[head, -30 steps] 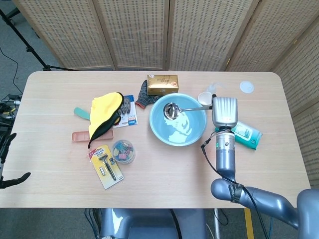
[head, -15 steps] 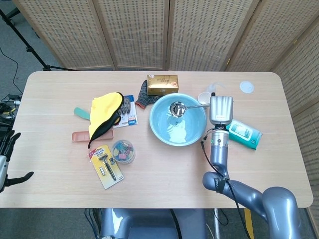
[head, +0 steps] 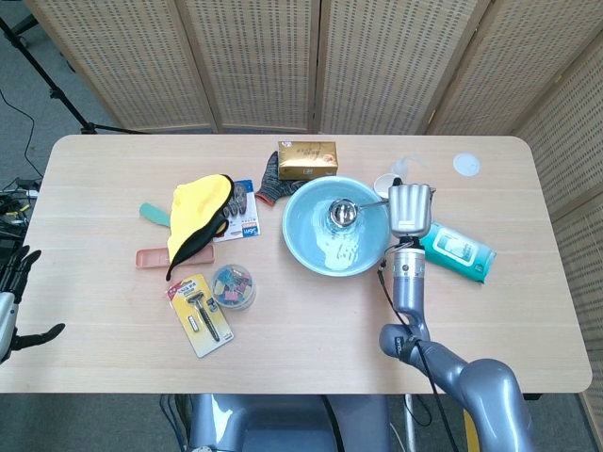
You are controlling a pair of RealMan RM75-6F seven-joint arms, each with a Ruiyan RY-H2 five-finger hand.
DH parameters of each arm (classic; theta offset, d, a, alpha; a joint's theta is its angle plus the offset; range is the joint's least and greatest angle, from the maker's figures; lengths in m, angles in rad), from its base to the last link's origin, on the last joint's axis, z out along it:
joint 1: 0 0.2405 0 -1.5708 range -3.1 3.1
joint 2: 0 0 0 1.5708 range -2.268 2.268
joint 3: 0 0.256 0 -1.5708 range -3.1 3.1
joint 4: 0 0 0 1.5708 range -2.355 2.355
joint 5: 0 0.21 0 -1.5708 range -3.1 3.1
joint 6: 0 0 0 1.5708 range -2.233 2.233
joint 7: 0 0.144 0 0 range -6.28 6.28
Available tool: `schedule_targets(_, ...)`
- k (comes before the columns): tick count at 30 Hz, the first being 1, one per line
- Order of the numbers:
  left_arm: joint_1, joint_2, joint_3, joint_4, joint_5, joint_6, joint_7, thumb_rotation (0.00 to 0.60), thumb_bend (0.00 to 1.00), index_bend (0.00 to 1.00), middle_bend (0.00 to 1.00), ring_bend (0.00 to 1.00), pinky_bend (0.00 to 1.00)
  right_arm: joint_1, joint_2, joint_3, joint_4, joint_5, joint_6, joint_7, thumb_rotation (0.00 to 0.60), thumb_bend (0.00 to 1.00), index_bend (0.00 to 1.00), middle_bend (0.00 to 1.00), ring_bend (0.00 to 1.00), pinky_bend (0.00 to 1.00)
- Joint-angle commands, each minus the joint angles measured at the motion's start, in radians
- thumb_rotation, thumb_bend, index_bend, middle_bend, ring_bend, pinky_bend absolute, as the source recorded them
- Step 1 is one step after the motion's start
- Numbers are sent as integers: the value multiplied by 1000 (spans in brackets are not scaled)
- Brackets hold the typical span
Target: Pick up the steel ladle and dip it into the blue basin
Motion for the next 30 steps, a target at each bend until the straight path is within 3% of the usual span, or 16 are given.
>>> schedule_targets(1, -1, -1, -1, 1, -3, -2, 1, 600, 0, 0, 0, 0, 0, 3, -40, -27, 91, -45, -28, 22, 600, 1000, 848, 997, 938, 1000)
schedule_targets(8, -4, -3, 0, 2, -10, -8, 10, 600, 0, 0, 0, 0, 0, -9, -67, -80, 196, -125, -53, 16, 600, 1000, 849, 997, 938, 1000)
schedule_targets(17, -2, -7, 5, -3, 1, -2, 24, 600, 0, 0, 0, 0, 0, -37, -67, -106, 196, -185, -62, -26, 600, 1000, 850, 997, 938, 1000)
schedule_targets(25, -2, -10, 7, -4, 5, -1, 30, 600, 0, 0, 0, 0, 0, -77, -19, -72, 36, -166, -84, -110, 600, 1000, 851, 997, 938, 1000)
schedule_targets(30, -3, -13, 11, -7, 10, 0, 39, 600, 0, 0, 0, 0, 0, -115, 74, -8, -229, -88, -86, -199, 600, 1000, 852, 997, 938, 1000)
